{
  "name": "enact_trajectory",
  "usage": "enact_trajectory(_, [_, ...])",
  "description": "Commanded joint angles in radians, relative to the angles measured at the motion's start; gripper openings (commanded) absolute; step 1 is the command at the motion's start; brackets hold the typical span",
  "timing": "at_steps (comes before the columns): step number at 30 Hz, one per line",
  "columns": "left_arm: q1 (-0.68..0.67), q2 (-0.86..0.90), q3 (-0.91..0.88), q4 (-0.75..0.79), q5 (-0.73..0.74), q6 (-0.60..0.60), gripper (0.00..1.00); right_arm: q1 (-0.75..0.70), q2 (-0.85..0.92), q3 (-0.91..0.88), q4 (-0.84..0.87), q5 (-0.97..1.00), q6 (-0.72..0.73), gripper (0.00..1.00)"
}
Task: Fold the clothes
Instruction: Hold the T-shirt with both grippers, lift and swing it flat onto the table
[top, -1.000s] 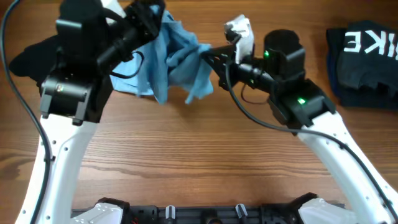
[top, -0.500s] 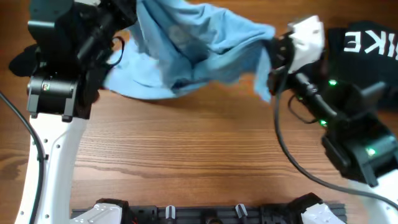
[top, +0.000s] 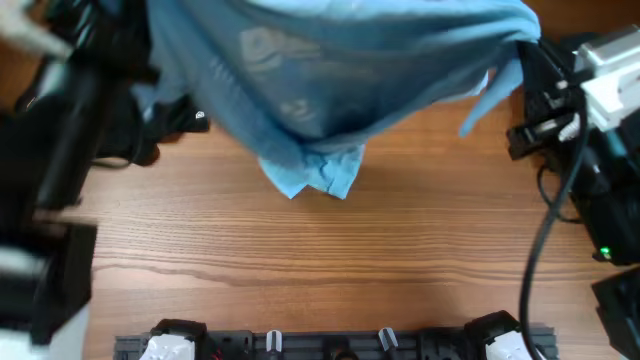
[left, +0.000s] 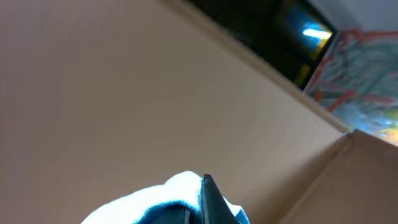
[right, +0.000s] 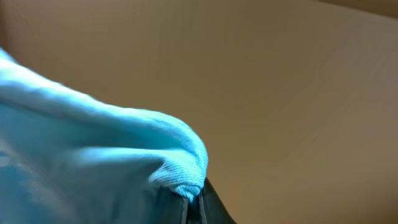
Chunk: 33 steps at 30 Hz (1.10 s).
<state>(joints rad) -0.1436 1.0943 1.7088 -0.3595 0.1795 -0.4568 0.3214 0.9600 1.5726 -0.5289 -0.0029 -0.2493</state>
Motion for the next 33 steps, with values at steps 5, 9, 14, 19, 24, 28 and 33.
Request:
enact_trajectory(5, [0.005, -0.176, 0.025, -0.019, -0.021, 0.061, 0.04, -0.005, -0.028, 0.271, -0.130, -0.110, 0.016, 0.04])
enact_trajectory(9, [0.005, -0.241, 0.026, -0.019, -0.021, 0.061, 0.04, -0.005, -0.028, 0.397, -0.248, -0.110, 0.043, 0.04])
enact_trajectory(14, [0.005, -0.278, 0.041, -0.023, -0.029, 0.061, 0.04, -0.005, -0.028, 0.504, -0.335, -0.103, 0.043, 0.04])
enact_trajectory(19, [0.005, -0.229, 0.041, -0.085, -0.061, 0.061, 0.04, -0.005, -0.002, 0.513, -0.391, 0.006, 0.040, 0.04])
enact_trajectory(24, [0.005, -0.050, 0.041, -0.152, -0.069, 0.061, 0.04, -0.005, 0.155, 0.513, -0.468, 0.133, 0.040, 0.04])
enact_trajectory(28, [0.005, 0.113, 0.041, -0.146, -0.093, 0.061, 0.04, -0.006, 0.304, 0.513, -0.479, 0.187, 0.042, 0.04])
enact_trajectory(33, [0.005, 0.333, 0.041, -0.095, -0.122, 0.068, 0.04, -0.087, 0.518, 0.513, -0.419, 0.173, 0.092, 0.04])
